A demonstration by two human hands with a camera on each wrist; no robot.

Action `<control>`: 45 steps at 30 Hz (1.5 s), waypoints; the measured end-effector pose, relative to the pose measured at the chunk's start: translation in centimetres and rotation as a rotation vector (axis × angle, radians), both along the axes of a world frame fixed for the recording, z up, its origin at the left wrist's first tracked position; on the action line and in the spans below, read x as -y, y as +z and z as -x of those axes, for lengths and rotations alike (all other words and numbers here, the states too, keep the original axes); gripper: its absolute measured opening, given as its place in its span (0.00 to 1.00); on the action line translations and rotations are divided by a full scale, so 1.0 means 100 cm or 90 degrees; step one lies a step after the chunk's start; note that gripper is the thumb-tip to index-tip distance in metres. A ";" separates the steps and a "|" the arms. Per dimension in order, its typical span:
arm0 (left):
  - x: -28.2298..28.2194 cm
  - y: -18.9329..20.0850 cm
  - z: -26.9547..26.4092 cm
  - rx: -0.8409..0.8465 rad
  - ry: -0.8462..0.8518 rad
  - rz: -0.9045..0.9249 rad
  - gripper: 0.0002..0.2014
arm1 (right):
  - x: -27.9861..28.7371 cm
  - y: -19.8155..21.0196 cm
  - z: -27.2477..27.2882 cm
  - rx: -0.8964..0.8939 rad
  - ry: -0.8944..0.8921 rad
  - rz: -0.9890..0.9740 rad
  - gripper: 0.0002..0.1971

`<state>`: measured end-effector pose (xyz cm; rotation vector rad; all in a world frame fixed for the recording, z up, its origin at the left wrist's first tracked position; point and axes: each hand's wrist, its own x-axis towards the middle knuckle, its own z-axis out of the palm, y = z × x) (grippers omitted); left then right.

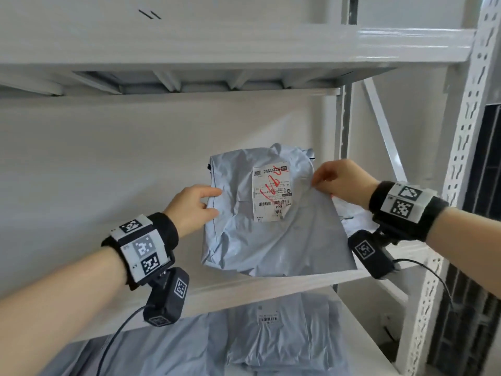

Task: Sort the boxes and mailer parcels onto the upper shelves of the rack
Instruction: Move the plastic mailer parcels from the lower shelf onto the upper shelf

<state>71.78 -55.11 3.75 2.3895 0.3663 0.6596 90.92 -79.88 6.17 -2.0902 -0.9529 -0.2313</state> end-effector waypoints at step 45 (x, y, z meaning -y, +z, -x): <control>-0.013 -0.005 -0.118 -0.183 -0.111 -0.335 0.26 | -0.052 -0.007 -0.089 0.257 0.050 0.571 0.34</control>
